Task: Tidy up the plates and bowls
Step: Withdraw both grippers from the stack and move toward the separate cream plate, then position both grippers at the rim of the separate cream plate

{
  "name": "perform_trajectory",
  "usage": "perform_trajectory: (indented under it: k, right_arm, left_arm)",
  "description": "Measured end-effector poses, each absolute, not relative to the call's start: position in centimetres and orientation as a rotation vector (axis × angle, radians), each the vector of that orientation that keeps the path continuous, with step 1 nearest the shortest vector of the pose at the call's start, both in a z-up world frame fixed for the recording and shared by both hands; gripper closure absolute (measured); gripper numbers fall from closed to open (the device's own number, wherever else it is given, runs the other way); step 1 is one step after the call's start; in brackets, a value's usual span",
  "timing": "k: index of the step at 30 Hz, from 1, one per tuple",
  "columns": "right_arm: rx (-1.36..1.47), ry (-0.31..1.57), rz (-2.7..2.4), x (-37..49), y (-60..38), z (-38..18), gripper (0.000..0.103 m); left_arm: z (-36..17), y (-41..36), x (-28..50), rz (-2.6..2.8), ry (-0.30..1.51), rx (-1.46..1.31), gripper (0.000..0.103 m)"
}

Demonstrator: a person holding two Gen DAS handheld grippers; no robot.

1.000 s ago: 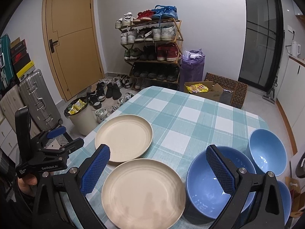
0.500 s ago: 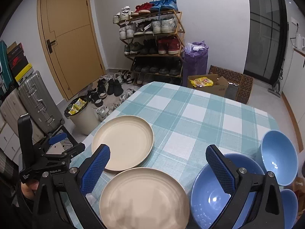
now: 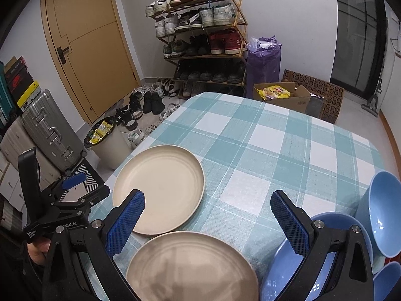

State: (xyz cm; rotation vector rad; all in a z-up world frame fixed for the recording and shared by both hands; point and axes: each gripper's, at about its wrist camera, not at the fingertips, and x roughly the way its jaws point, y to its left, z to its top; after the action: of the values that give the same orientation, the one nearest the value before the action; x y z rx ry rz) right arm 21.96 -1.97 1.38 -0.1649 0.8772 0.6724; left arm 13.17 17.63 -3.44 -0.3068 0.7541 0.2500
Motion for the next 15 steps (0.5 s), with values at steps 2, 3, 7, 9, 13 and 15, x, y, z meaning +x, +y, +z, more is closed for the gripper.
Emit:
perform_trajectory:
  k: [2, 3, 7, 9, 13, 15]
  right_arm:
    - [-0.165, 0.893, 0.677, 22.4, -1.5, 0.7, 0.001]
    - [-0.166, 0.9, 0.678, 22.5, -1.3, 0.4, 0.001]
    - [-0.17, 0.92, 0.683, 23.4, -0.3, -0.8, 0.001]
    - [-0.169, 0.933, 0.688, 23.7, 0.2, -1.4, 0.001]
    - [-0.175, 0.957, 0.691, 24.5, 1.0, -2.5, 0.001]
    - [-0.175, 0.973, 0.698, 24.8, 1.5, -3.1, 0.001]
  left_arm:
    - [-3.8, 17.7, 13.6, 0.25, 0.767, -0.301, 0.001]
    - [-4.0, 17.8, 13.7, 0.251, 0.771, -0.301, 0.001]
    - [-4.7, 17.9, 14.4, 0.243, 0.792, -0.302, 0.002]
    - [-4.9, 17.8, 14.6, 0.241, 0.796, -0.295, 0.002]
    - [-5.3, 17.9, 15.1, 0.239, 0.805, -0.29, 0.003]
    - [-5.5, 18.0, 15.3, 0.236, 0.809, -0.296, 0.003]
